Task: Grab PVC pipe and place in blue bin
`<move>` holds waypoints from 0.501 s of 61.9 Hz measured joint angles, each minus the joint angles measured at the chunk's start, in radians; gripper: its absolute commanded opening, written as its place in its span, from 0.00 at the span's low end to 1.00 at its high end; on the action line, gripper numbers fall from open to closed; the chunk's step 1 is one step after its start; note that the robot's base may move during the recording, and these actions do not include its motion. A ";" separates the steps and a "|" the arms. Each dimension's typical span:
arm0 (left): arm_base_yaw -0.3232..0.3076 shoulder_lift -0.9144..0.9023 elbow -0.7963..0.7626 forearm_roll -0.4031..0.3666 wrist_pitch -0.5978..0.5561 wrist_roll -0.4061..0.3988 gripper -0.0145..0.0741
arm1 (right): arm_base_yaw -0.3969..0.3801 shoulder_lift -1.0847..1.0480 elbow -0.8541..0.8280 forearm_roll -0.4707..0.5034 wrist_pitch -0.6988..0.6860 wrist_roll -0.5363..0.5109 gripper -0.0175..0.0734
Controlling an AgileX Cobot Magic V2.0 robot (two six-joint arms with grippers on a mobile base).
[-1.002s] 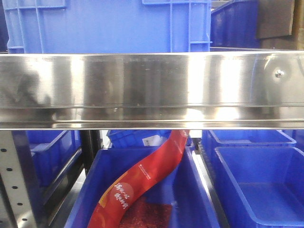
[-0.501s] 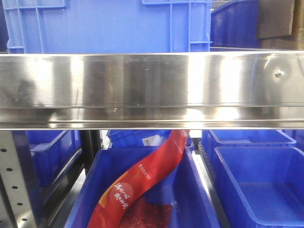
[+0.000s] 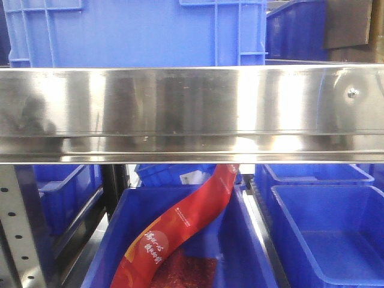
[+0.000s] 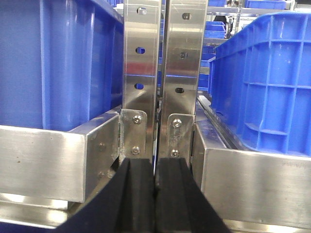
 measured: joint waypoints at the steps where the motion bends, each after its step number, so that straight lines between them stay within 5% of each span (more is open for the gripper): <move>1: 0.000 0.000 0.000 0.000 0.000 0.000 0.04 | 0.000 0.000 0.000 0.000 0.000 0.000 0.02; 31: 0.000 0.000 0.000 0.000 0.000 0.000 0.04 | 0.000 0.000 0.000 0.000 0.000 0.000 0.02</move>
